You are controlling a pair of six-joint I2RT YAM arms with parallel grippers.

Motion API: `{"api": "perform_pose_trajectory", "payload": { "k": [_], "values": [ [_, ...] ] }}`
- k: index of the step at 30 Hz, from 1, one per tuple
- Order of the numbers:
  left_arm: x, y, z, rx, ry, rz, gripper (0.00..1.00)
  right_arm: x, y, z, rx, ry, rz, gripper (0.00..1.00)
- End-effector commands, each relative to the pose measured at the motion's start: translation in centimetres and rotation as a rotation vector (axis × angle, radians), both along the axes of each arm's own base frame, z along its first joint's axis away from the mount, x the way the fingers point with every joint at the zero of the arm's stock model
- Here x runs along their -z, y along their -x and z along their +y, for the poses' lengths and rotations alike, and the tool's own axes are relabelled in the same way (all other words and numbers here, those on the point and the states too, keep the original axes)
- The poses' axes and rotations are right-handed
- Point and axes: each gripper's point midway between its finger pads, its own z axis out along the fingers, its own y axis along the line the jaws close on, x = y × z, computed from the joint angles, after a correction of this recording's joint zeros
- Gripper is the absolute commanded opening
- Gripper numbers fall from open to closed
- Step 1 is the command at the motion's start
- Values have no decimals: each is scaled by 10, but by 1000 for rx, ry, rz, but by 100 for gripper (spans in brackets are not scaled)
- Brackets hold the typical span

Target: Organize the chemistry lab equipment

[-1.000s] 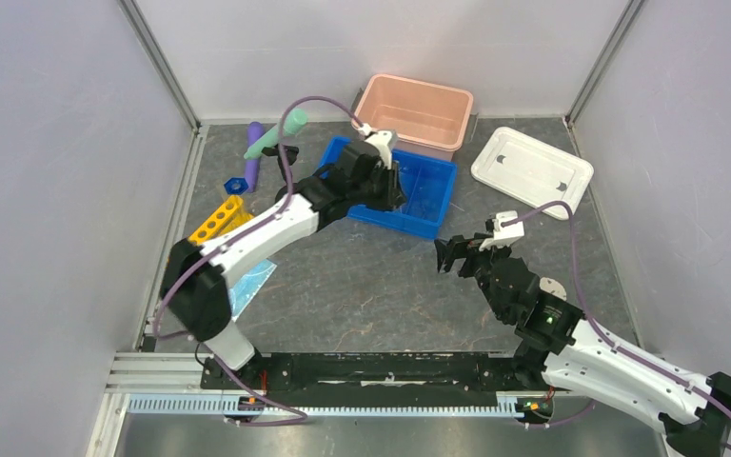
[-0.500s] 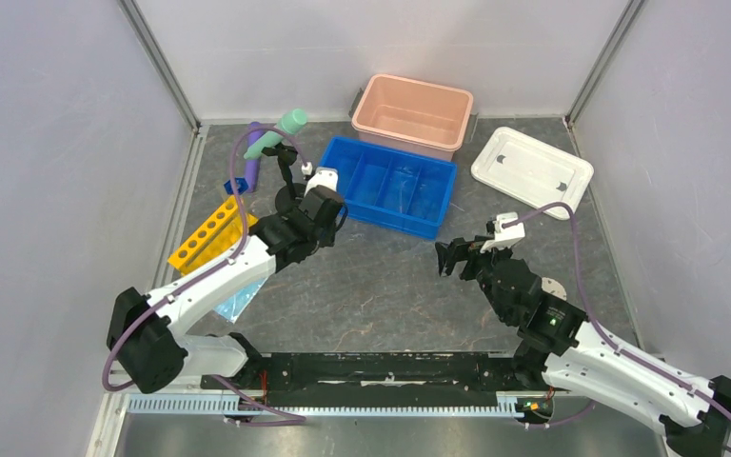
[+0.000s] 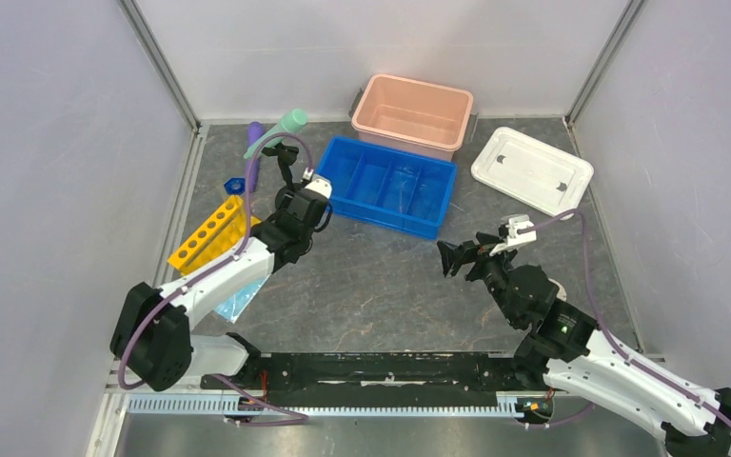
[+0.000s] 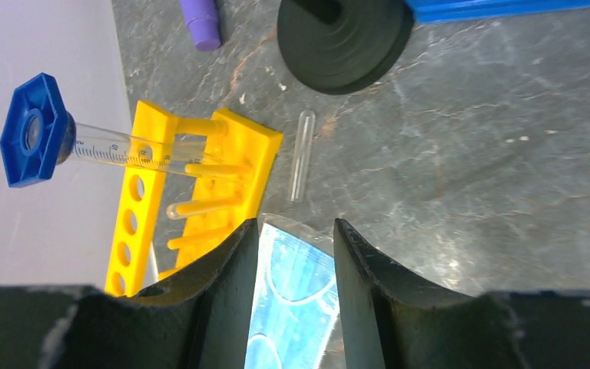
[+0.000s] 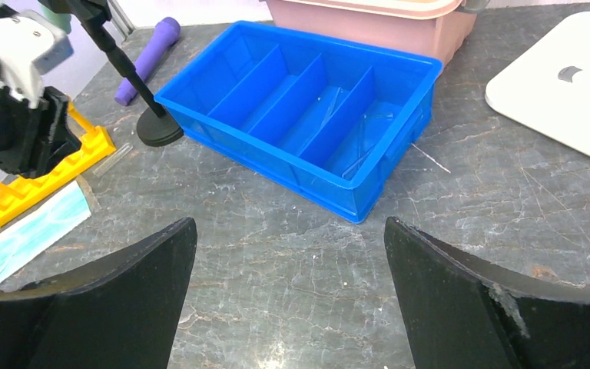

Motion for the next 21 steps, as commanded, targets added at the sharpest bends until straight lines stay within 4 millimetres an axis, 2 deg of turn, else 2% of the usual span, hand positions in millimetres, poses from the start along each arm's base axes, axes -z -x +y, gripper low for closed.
{"api": "perform_pose_trajectory", "payload": {
  "k": [1, 4, 16, 21],
  "values": [
    [6, -23, 10, 63, -98, 7, 48, -10, 2, -3, -5, -26, -45, 98],
    [21, -32, 25, 38, -122, 35, 48, -12, 3, -5, -2, -37, -52, 98],
    [69, -46, 31, 76, -243, 130, 46, -14, 7, -12, 8, -70, -60, 98],
    [75, -49, 32, 93, -257, 148, 46, -14, 7, -13, 11, -73, -56, 98]
  ]
}}
